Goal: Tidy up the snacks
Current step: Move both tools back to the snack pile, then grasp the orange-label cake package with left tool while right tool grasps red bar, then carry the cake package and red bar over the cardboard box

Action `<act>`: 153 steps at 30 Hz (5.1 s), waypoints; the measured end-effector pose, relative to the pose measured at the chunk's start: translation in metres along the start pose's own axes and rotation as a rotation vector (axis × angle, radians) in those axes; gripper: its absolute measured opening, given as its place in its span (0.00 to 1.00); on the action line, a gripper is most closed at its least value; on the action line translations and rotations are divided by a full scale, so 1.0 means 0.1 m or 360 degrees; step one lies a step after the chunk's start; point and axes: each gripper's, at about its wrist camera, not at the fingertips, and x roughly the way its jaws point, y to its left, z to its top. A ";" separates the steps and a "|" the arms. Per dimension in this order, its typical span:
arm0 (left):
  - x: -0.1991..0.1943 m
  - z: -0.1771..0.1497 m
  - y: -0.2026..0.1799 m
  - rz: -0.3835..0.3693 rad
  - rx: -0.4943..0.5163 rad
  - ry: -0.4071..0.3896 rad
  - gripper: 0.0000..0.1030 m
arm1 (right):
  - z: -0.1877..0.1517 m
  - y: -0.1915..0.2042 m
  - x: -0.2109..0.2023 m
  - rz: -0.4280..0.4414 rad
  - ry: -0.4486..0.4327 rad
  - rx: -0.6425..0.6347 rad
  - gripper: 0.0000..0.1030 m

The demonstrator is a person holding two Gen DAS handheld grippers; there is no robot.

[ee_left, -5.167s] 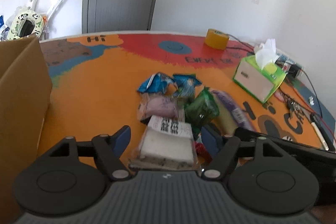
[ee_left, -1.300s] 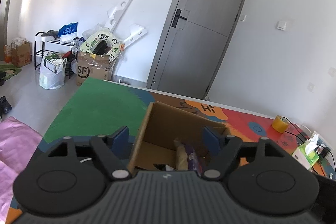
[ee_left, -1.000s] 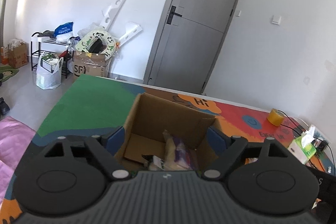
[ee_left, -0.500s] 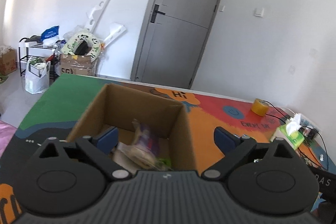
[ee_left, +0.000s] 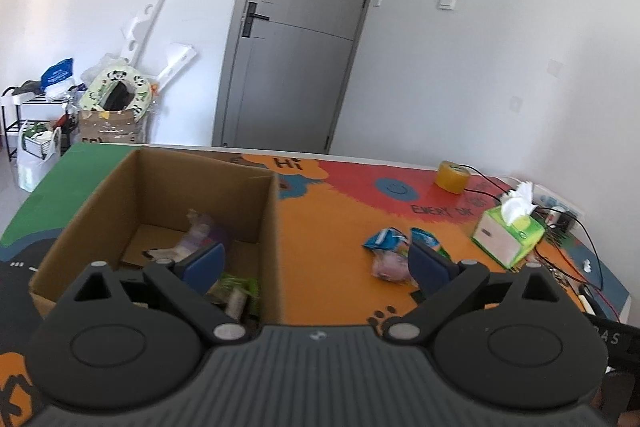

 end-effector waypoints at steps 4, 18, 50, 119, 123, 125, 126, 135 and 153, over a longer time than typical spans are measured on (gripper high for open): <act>0.03 -0.03 -0.15 -0.0058 0.0048 0.0007 0.94 | -0.02 -0.12 0.00 -0.0030 0.0012 0.0020 0.71; 0.33 -0.27 -0.61 -0.0178 0.0100 0.0143 0.94 | -0.10 -0.54 -0.09 -0.0144 0.0031 0.0087 0.66; 0.83 -0.82 -1.17 0.0092 0.0197 0.0275 0.96 | -0.15 -0.98 0.17 -0.0066 0.0089 0.0143 0.66; 0.72 -0.72 -0.75 0.0084 0.0098 0.0198 0.79 | -0.21 -0.54 0.54 -0.0098 0.0244 -0.0089 0.21; 0.69 -0.74 -0.75 0.0064 0.0088 0.0204 0.79 | -0.25 -0.51 0.46 -0.0148 0.0244 -0.0108 0.23; 0.68 -0.75 -0.74 0.0059 0.0085 0.0209 0.79 | -0.26 -0.51 0.44 -0.0153 0.0239 -0.0117 0.25; 0.68 -0.75 -0.74 0.0057 0.0084 0.0211 0.79 | -0.26 -0.51 0.44 -0.0150 0.0239 -0.0122 0.26; 0.64 -0.74 -0.73 0.0045 0.0065 0.0198 0.79 | -0.26 -0.40 0.54 -0.0181 0.0224 -0.0213 0.35; 0.25 -0.33 -0.69 -0.0035 0.0118 -0.0038 0.79 | 0.02 -0.14 0.09 -0.0133 0.0006 -0.0172 0.21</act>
